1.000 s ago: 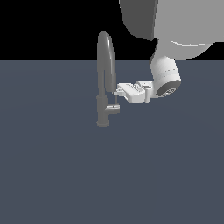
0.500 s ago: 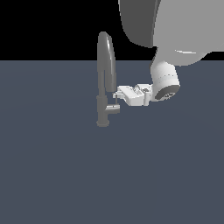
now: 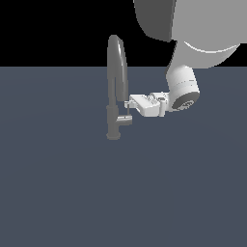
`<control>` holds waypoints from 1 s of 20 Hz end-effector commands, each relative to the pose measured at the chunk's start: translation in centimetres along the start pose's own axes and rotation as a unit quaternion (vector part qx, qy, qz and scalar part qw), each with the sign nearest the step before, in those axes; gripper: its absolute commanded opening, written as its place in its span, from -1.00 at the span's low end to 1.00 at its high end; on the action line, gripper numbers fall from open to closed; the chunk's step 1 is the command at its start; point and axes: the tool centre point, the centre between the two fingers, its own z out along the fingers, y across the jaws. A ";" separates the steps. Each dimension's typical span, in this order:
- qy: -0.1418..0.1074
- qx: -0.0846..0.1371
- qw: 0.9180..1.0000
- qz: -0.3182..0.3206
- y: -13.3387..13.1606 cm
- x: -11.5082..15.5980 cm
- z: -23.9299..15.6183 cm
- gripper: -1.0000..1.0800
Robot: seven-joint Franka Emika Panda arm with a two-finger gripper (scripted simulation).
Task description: Turn on the faucet by rotating a designated handle.
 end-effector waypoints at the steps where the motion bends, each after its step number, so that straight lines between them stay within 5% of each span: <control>1: 0.000 0.000 1.000 0.000 0.4 -0.2 0.0 -1.00; 20: 0.001 0.001 1.000 0.000 3.4 -0.6 0.0 -1.00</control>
